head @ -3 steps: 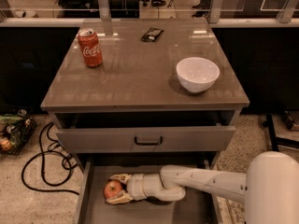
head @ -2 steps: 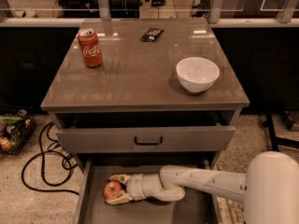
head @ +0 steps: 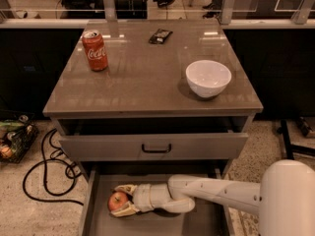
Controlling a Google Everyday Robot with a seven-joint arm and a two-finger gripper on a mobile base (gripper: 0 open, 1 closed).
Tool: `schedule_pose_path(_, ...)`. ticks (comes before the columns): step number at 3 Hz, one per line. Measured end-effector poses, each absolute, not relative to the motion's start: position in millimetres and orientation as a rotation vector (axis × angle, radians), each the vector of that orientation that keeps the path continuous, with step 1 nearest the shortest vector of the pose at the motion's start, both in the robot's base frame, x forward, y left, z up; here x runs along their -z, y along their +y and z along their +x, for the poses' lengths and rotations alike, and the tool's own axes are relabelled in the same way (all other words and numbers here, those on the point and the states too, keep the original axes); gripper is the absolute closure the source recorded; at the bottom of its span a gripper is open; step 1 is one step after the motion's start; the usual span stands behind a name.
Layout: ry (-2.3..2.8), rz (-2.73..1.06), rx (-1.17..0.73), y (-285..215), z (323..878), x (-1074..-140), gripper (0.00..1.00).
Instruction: Pick apple from middle drawer and place on counter
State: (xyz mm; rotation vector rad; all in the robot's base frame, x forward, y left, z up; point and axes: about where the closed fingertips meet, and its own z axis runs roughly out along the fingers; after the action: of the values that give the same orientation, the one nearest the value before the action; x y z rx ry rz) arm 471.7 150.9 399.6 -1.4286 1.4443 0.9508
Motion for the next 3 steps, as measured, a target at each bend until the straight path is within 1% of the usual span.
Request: schedule_pose_path(3, 1.437, -1.339, -0.723, 99.0, 432.7, -528.8, 1.0)
